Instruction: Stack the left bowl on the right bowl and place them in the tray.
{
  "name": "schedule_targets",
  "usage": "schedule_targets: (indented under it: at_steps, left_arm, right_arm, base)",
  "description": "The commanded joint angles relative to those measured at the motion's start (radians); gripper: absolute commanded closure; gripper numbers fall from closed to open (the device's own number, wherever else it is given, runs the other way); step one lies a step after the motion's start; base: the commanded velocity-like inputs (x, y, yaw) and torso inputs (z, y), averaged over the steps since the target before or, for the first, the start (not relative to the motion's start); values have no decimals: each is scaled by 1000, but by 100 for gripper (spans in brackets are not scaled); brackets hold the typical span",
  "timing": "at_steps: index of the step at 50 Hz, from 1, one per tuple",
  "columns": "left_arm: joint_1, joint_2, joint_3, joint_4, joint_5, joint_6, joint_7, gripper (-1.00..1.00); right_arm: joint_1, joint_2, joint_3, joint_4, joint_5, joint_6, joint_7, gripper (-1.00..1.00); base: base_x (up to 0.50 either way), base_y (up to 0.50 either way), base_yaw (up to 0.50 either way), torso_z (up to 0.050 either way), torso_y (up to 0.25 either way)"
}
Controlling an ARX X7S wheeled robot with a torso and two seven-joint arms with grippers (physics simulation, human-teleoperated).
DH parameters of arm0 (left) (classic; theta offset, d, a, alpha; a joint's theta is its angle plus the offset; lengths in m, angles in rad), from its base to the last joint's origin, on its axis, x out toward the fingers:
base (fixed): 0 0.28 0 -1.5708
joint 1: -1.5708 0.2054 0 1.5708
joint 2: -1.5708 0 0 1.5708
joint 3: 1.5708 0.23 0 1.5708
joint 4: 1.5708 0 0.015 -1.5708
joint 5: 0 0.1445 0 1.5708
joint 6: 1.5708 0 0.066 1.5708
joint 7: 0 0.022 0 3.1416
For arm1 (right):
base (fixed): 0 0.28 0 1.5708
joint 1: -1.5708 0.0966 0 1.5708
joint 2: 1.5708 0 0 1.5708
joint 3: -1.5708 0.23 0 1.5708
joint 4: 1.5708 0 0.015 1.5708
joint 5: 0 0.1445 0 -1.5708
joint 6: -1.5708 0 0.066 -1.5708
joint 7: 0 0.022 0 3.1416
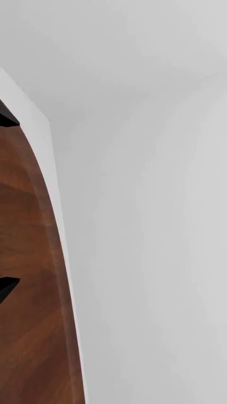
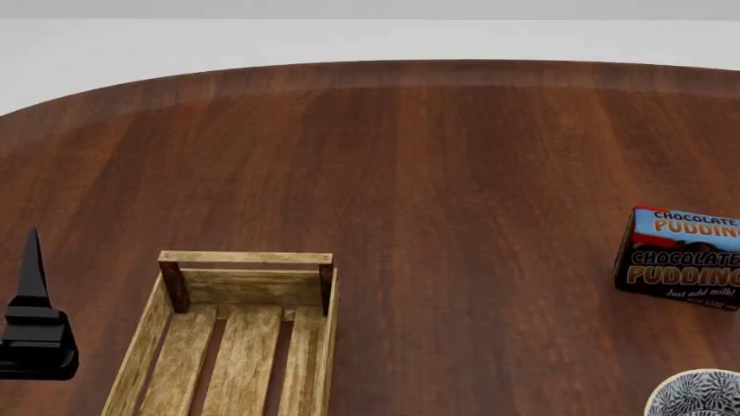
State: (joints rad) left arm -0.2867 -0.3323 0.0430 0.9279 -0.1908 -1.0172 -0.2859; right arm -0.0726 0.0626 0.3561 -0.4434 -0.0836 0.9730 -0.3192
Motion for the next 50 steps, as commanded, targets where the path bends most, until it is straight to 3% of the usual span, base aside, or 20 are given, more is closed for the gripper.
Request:
schedule_targets:
  at_steps: [1, 50]
  left_arm:
    - [1, -3, -1, -1, -3, 1, -5, -100]
    - [-1, -15, 5, -6, -18, 6, -22, -100]
  right_arm:
    - [10, 6, 6, 56, 28, -23, 21, -100]
    - [76, 32, -42, 215, 93, -57, 81, -100]
  base:
    - [0, 0, 0, 0, 0]
    - [0, 0, 0, 0, 0]
